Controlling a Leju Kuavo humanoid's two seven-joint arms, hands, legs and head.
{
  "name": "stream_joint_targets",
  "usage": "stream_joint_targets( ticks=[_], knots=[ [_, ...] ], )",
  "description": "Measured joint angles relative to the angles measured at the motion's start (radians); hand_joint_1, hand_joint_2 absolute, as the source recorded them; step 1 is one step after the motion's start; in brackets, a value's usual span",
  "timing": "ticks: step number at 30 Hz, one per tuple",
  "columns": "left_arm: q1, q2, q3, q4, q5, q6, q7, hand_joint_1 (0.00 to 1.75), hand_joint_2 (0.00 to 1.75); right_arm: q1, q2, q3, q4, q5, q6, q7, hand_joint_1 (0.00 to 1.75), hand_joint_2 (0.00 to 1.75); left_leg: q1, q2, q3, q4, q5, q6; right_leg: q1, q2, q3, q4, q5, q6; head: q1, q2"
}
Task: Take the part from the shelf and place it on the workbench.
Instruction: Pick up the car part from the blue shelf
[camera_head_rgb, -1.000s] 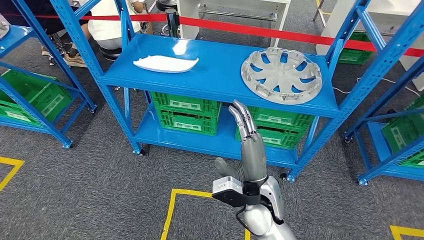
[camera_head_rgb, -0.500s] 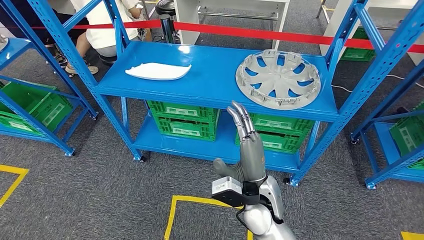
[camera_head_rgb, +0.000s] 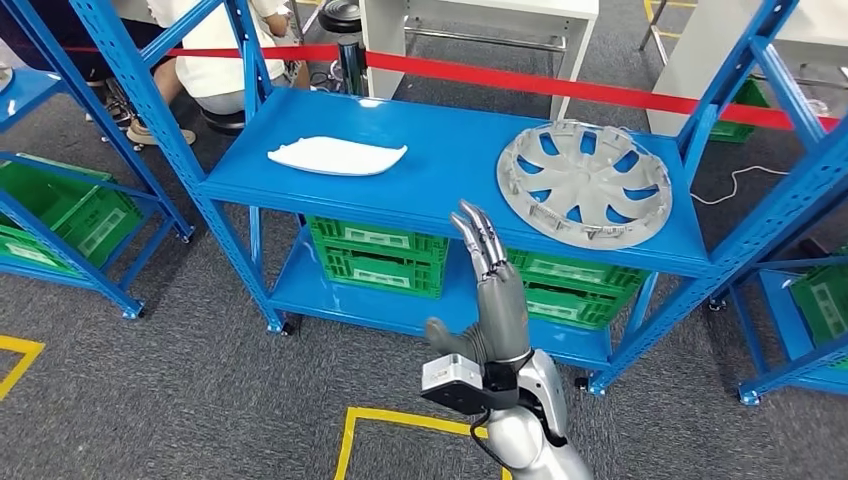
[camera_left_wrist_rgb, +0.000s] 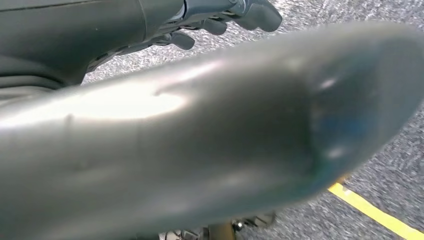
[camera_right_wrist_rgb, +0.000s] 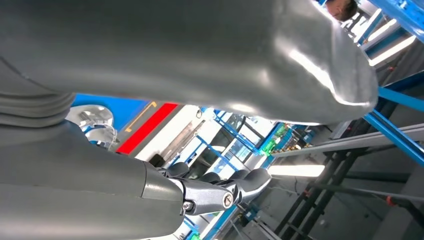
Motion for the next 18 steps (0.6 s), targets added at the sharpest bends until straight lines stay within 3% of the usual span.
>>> stream_joint_targets(
  ticks=[2, 3, 5, 7, 9, 12, 14, 16, 17, 18],
  knots=[
    [0.002, 0.000, 0.000, 0.000, -0.001, 0.000, 0.000, 0.00, 0.00, 0.000, 0.000, 0.000, 0.000, 0.000, 0.001, 0.000, 0.00, 0.00, 0.000, -0.001, 0.015, 0.001, -0.013, -0.001, 0.000, 0.000, -0.071, 0.065, -0.024, 0.003, 0.000, 0.000],
    [0.003, 0.000, 0.000, 0.000, -0.001, 0.000, -0.001, 0.00, 0.00, 0.000, 0.000, 0.000, 0.000, 0.000, 0.002, 0.000, 0.00, 0.00, 0.000, -0.002, 0.025, 0.001, -0.020, -0.003, 0.000, 0.000, -0.084, 0.050, -0.006, 0.003, 0.000, 0.000],
    [0.003, 0.000, 0.000, 0.000, -0.001, -0.003, -0.006, 0.00, 0.00, 0.000, 0.000, 0.000, 0.000, -0.001, 0.006, -0.002, 0.00, 0.00, 0.000, -0.004, 0.045, 0.001, -0.036, -0.007, 0.000, -0.001, -0.060, -0.069, 0.093, -0.003, 0.001, 0.000],
    [0.002, -0.001, 0.000, 0.000, -0.002, -0.009, -0.012, 0.00, 0.00, 0.000, 0.000, 0.000, 0.001, -0.004, 0.012, -0.003, 0.00, 0.00, -0.002, -0.004, 0.059, 0.001, -0.050, -0.017, 0.005, -0.004, -0.035, -0.173, 0.152, -0.013, -0.001, 0.000],
    [0.001, -0.002, 0.000, 0.000, -0.003, -0.013, -0.017, 0.00, 0.00, 0.000, -0.001, 0.000, 0.001, -0.008, 0.016, -0.005, 0.00, 0.00, -0.004, -0.001, 0.066, 0.002, -0.056, -0.031, 0.010, -0.003, -0.030, -0.198, 0.157, -0.024, -0.003, 0.000],
    [0.002, -0.003, 0.000, 0.000, -0.007, -0.017, -0.021, 0.00, 0.00, -0.001, -0.001, 0.000, 0.001, -0.015, 0.018, -0.008, 0.00, 0.00, -0.003, 0.004, 0.070, 0.025, -0.069, -0.049, 0.004, 0.008, -0.011, -0.208, 0.170, -0.043, -0.003, 0.000],
    [-0.003, -0.003, 0.000, 0.000, -0.009, -0.020, -0.022, 0.00, 0.00, -0.001, -0.001, 0.000, 0.001, -0.020, 0.019, -0.009, 0.00, 0.00, -0.001, 0.004, 0.030, 0.103, -0.114, -0.055, 0.001, 0.014, -0.002, -0.210, 0.169, -0.052, -0.004, 0.000],
    [-0.004, -0.003, 0.000, 0.000, -0.010, -0.021, -0.022, 0.00, 0.00, 0.000, -0.001, 0.000, 0.001, -0.024, 0.019, -0.009, 0.00, 0.00, 0.001, 0.004, -0.040, 0.218, -0.162, -0.062, 0.001, 0.024, -0.001, -0.210, 0.166, -0.056, -0.004, 0.000],
    [-0.003, -0.003, 0.000, 0.000, -0.012, -0.022, -0.021, 0.00, 0.00, 0.000, -0.001, 0.000, 0.001, -0.025, 0.019, -0.008, 0.00, 0.00, 0.002, 0.004, -0.065, 0.251, -0.167, -0.065, 0.001, 0.030, 0.000, -0.210, 0.164, -0.056, -0.004, 0.000],
    [-0.002, -0.002, 0.000, 0.000, -0.014, -0.021, -0.020, 0.00, 0.00, 0.000, -0.001, 0.000, 0.001, -0.026, 0.019, -0.008, 0.00, 0.00, 0.003, 0.004, -0.075, 0.251, -0.153, -0.066, 0.001, 0.039, 0.001, -0.209, 0.163, -0.056, -0.004, 0.000]
  ],
)
